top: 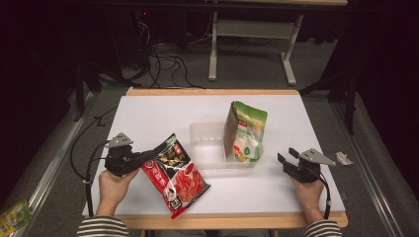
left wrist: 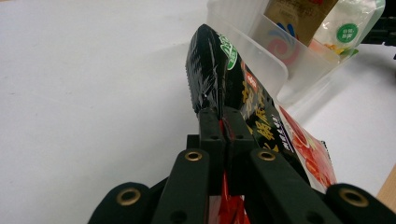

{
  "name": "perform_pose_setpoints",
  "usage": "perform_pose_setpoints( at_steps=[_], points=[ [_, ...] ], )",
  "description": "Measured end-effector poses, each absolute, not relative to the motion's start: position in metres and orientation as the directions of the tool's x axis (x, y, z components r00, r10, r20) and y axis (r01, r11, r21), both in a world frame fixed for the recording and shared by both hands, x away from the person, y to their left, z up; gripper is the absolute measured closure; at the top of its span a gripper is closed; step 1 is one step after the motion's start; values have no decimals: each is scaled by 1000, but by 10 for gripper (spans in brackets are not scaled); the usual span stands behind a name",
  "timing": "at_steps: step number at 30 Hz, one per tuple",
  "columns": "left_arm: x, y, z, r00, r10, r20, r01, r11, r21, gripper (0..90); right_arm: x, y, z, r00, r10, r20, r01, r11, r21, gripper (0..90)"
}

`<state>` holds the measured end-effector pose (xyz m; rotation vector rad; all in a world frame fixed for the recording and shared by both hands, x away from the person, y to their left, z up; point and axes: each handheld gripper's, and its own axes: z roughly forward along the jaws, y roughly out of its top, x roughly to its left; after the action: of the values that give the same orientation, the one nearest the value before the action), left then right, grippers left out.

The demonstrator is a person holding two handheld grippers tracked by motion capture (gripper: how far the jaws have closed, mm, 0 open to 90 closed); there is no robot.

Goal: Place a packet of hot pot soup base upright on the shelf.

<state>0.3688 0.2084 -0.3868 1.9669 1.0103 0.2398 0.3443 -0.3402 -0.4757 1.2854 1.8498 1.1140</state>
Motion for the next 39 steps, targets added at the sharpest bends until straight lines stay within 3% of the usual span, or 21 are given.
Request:
perform_pose_setpoints(
  at_steps=[6,23,39],
  points=[
    [367,213,-381,642,735,-218,550,-245,798,893,344,-340,-476,-335,942,-23,421,171,891,472],
    [348,198,-342,689,712,-134,454,-281,846,895,344,-341,-476,-338,941,-22,413,170,895,472],
    [348,170,-312,736,670,-98,391,-303,869,898,343,-341,-475,-335,942,-14,412,160,897,470]
  ],
)
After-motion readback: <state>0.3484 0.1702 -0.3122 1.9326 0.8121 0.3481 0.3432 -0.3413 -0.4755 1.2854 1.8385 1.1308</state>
